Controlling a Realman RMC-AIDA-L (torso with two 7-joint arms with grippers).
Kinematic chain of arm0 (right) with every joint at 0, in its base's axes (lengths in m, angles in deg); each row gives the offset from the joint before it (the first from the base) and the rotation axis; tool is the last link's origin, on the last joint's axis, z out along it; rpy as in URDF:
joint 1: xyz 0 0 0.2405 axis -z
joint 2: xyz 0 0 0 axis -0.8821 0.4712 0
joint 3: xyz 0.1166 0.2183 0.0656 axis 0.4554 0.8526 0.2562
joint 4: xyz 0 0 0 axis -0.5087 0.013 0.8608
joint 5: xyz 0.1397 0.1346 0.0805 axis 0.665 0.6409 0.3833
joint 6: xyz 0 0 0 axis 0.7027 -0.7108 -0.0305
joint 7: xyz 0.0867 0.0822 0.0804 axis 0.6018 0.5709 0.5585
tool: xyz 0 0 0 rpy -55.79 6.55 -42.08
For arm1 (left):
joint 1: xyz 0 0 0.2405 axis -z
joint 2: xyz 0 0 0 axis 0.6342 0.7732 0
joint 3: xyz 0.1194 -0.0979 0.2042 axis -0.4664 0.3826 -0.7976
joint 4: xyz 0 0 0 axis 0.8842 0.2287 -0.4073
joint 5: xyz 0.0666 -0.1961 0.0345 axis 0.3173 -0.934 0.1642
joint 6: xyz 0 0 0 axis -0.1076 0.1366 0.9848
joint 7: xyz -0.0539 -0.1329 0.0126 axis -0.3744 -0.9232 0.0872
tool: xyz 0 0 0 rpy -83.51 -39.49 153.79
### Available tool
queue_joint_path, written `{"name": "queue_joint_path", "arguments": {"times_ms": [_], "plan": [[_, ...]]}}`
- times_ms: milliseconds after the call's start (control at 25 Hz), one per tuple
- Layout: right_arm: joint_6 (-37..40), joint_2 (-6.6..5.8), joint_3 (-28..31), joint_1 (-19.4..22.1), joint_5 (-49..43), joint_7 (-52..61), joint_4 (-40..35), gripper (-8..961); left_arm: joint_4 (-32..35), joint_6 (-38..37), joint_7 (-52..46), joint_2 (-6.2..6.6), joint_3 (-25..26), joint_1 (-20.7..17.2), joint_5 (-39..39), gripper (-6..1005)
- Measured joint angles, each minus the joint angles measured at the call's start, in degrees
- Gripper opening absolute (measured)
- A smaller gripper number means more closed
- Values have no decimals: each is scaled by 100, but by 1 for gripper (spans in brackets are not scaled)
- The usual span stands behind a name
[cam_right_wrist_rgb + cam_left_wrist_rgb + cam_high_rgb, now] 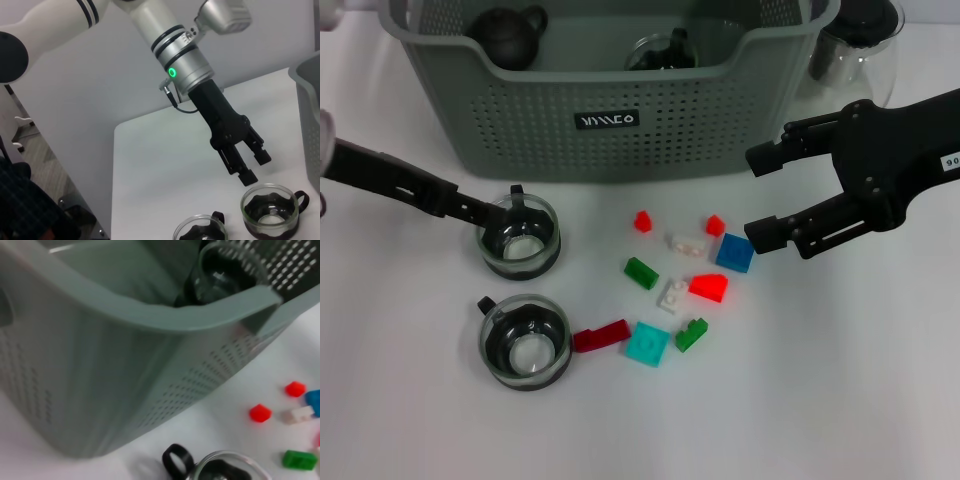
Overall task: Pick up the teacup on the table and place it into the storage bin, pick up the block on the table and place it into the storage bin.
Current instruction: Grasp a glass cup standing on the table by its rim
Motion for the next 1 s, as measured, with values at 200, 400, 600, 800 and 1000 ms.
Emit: {"name": "queue_joint_path", "arguments": {"times_ms": [200,400,600,800,1000], "plan": [[4,-13,26,-42,-16,-29,34,946,20,294,-486,-103,-483,82,400,843],[-2,-11,40,-118,-178,-46,126,946,3,585,-606,-230,-656,154,735,810],[-10,19,48,-208,-284,-98,237,947,-88,825,-737,-308,-835,193,982,777],[-45,29,11,-226,-293,-147,278,947,-358,1105,-933,-318,-1229,193,1044,780],[-48,5,6,-230,-297,-150,311,947,-477,1292,-1050,-329,-1479,194,1060,743]]}}
